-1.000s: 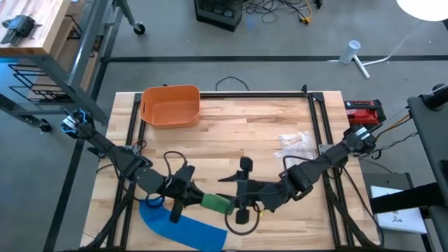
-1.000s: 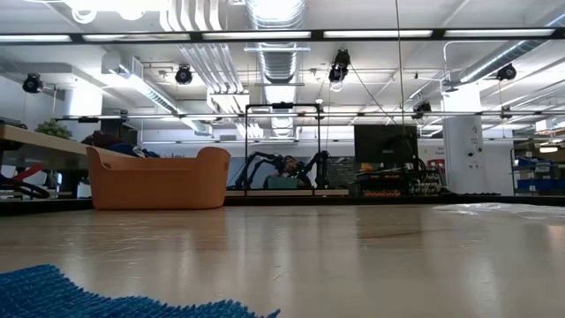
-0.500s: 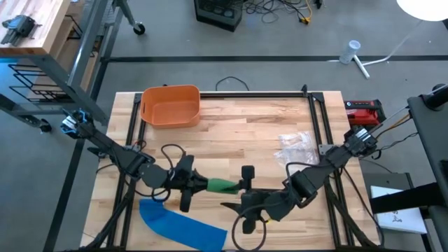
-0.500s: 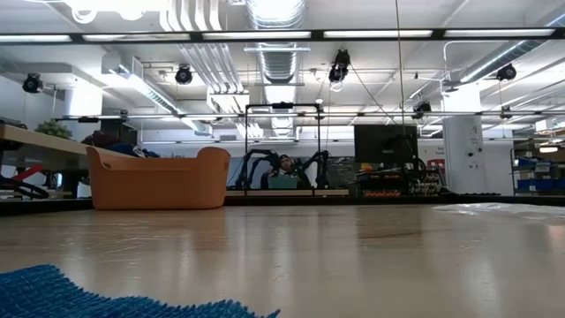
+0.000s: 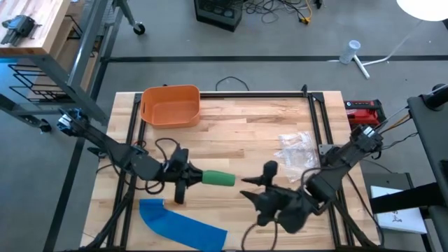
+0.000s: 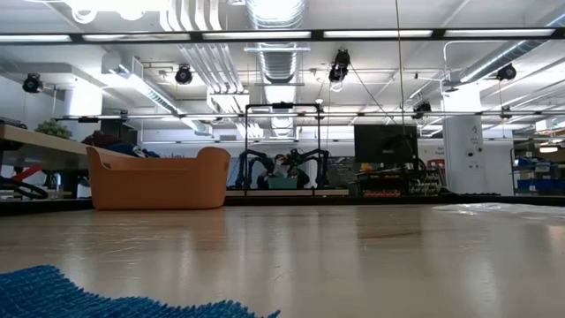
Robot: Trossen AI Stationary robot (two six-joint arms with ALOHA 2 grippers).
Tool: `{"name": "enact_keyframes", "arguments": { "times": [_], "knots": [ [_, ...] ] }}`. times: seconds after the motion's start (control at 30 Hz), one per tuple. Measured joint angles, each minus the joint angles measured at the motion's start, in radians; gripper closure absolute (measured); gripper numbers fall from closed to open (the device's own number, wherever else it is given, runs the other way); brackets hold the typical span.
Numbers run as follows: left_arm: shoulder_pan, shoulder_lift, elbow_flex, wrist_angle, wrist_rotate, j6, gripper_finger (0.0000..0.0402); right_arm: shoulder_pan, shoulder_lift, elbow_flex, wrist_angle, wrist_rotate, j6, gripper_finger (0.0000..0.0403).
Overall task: Roll bandage
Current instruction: Roll the green bandage
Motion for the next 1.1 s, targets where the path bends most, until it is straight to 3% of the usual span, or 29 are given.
{"name": "enact_keyframes", "arguments": {
  "times": [0.23, 0.47, 0.57, 0.67, 0.83, 1.1],
  "knots": [
    [0.000, -0.063, 0.000, -0.025, 0.062, 0.090, 0.0395, 0.035, 0.022, -0.088, 0.082, 0.054, 0.028, 0.0226],
    [0.000, -0.072, 0.000, 0.006, 0.088, 0.161, 0.0395, 0.038, 0.072, -0.175, 0.537, 0.056, -0.388, 0.0226],
    [-0.003, -0.060, 0.000, 0.031, 0.097, 0.164, 0.0395, 0.039, 0.074, -0.176, 0.664, 0.058, -0.541, 0.0226],
    [-0.009, -0.040, 0.000, 0.086, 0.172, 0.186, 0.0395, 0.039, 0.074, -0.176, 0.742, 0.050, -0.646, 0.0226],
    [-0.025, 0.006, 0.000, 0.201, 0.209, 0.226, 0.0395, 0.042, 0.074, -0.176, 0.803, -0.028, -0.706, 0.0226],
    [-0.031, 0.022, 0.000, 0.226, 0.204, 0.290, 0.0395, 0.050, 0.074, -0.176, 0.819, -0.025, -0.703, 0.0227]
  ]
}}
